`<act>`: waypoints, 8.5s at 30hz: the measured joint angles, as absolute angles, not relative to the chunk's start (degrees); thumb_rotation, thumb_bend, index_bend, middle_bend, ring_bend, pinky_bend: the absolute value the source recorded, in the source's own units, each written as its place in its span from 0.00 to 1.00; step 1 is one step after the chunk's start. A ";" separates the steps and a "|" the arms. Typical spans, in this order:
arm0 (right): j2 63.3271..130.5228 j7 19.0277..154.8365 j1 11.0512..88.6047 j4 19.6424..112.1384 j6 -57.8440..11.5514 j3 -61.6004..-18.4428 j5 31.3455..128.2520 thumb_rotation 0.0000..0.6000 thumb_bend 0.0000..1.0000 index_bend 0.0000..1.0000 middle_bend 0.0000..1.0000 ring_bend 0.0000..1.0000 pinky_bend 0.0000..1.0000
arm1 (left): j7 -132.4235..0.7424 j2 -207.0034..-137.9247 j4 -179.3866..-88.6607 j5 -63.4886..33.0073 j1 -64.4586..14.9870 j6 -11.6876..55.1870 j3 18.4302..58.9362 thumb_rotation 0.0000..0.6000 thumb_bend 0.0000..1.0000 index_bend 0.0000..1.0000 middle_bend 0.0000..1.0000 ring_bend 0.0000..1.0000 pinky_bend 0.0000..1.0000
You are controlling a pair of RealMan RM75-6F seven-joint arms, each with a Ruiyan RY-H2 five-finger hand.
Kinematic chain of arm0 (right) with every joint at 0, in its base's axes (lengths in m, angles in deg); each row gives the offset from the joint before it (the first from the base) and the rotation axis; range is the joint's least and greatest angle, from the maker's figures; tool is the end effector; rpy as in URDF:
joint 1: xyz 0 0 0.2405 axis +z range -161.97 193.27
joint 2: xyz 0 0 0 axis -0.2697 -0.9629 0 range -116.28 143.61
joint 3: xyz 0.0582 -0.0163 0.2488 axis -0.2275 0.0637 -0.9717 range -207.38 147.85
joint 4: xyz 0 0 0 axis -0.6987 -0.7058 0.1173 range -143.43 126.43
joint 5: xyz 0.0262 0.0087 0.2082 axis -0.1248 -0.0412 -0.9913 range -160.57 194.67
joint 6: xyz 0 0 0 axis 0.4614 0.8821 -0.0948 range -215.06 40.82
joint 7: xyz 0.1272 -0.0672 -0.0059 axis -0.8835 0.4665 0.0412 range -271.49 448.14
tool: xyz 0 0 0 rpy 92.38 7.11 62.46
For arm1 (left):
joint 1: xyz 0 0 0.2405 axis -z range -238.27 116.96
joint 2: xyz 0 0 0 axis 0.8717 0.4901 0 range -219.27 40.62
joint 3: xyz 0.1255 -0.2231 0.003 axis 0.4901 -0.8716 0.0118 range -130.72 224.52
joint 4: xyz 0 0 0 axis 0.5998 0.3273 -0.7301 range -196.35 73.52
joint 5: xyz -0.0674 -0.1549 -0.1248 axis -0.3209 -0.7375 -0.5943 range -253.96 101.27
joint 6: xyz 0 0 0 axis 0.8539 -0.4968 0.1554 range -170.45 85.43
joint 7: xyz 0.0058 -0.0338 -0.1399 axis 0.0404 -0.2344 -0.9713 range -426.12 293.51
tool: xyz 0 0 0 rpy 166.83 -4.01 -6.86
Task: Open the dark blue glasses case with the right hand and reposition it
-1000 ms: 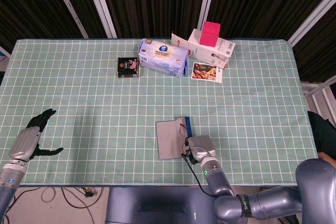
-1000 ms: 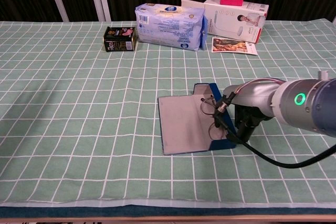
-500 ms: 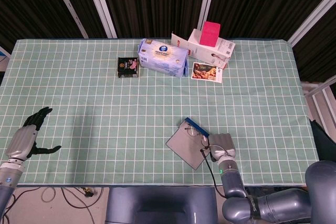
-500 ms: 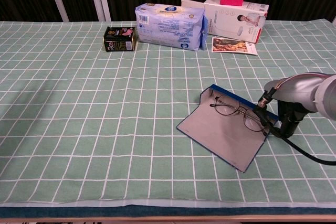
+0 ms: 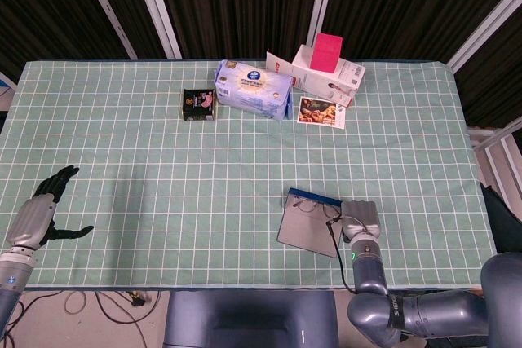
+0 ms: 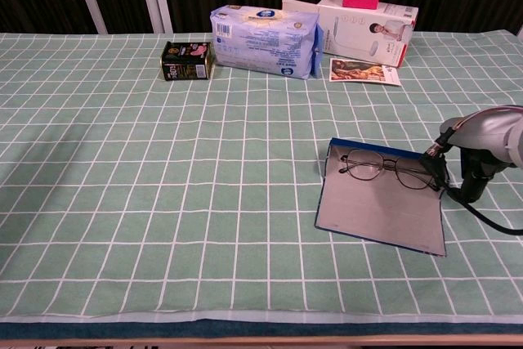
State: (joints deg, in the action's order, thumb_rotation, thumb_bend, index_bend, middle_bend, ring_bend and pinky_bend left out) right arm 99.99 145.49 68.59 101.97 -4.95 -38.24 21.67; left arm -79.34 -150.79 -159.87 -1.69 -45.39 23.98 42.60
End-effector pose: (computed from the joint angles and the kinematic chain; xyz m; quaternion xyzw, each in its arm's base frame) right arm -0.1556 -0.2897 0.0005 0.6799 -0.4870 0.0751 0.5431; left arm -0.2937 0.2328 0.1326 -0.5601 -0.5498 -0.3961 0.4766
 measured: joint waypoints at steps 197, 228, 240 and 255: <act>109.98 121.35 64.18 81.47 -15.67 -48.94 38.88 1.00 0.55 0.52 0.93 1.00 1.00 | -74.82 -153.56 -157.28 -0.53 -45.60 27.45 41.55 1.00 0.01 0.00 0.00 0.00 0.00; 118.86 118.58 59.54 64.67 -12.24 -44.14 62.11 1.00 0.55 0.52 0.93 1.00 1.00 | -74.81 -153.54 -157.48 -0.77 -45.57 27.20 41.55 1.00 0.01 0.00 0.00 0.00 0.00; 119.36 119.88 59.97 63.52 -14.42 -48.46 61.24 1.00 0.55 0.52 0.93 1.00 1.00 | -74.79 -153.51 -157.56 -0.81 -45.59 27.20 41.54 1.00 0.01 0.00 0.00 0.00 0.00; 123.86 114.28 63.42 52.26 -17.01 -53.26 64.64 1.00 0.54 0.52 0.93 1.00 1.00 | -74.81 -153.60 -157.64 -1.34 -45.40 26.60 41.48 1.00 0.01 0.00 0.00 0.00 0.00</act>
State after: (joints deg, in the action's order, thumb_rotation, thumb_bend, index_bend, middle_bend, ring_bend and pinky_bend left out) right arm 123.86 114.28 63.42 52.26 -17.01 -53.26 64.64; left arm -74.81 -153.60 -157.64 -1.34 -45.40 26.60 41.48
